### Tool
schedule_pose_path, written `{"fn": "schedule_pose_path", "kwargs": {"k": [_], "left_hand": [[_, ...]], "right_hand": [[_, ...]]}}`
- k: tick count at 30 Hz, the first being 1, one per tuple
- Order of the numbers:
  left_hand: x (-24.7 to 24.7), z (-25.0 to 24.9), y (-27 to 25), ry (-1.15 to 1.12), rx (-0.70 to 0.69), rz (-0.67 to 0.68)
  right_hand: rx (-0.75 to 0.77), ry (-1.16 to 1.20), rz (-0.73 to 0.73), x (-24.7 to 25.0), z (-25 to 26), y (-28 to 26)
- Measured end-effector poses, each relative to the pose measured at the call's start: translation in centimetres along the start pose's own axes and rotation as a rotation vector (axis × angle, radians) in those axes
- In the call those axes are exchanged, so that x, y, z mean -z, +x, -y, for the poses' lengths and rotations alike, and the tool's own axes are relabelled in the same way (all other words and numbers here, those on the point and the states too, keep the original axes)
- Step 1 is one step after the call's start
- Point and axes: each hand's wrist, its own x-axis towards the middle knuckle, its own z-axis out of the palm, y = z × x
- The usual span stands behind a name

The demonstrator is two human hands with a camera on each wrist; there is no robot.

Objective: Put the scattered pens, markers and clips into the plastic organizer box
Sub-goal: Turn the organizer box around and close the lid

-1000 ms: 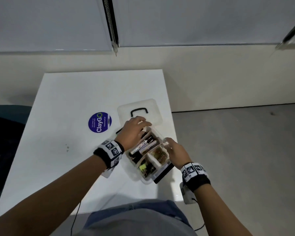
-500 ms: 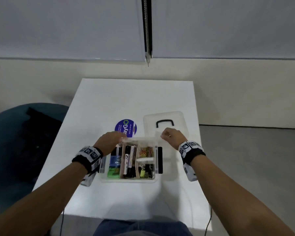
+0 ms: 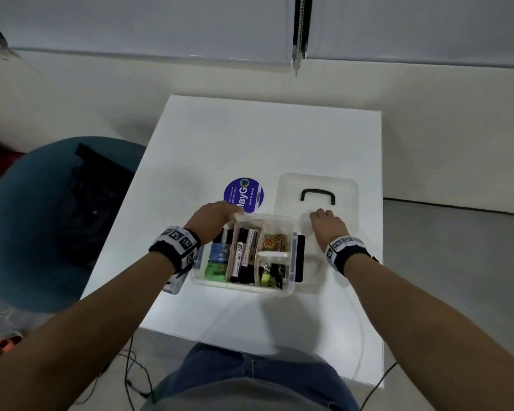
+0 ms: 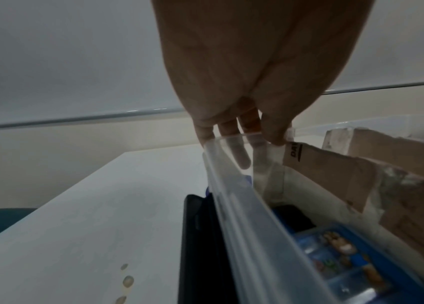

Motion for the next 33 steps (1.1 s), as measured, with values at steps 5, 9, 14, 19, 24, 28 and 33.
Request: {"fn": "schedule_pose_path", "kwargs": {"k": [5,9,14,19,24,28,33], "left_hand": [[0.0,0.2,-0.2,-0.139,-0.01,-0.034],[1.4,-0.5,-0.5,-0.315,0.018,-0.364],[4.1,-0.5,-1.5,-0.495,0.153,-0.57],[2.9,0.4,-2.7,-0.339,0.176,-0.345],[-0.8,1.2,-5.8,-0.256,0.193,-0.251],[-2.0,2.2,-6.9,-0.262,0.188,-0.244],[-2.6,3.8,-7.2,-0.303,0.202,-0.225]], "right_hand": [[-0.03,0.165,-0.155,3.2,0.1,-0.7],[0.06,0.22,-0.319,7.3,3.2,-2.7],[0.263,0.146,-0.389,9.8,10.4,-8.0],[0.374,0.083,-0.341,7.4,16.2,-11.6],[0.374,0.061,-0.246,5.3,18.1,-13.8],[0.42,0.12,-0.195,4.6,17.8,-13.9],[0.177,0.484,-0.25,5.5,15.8,-10.9]]}}
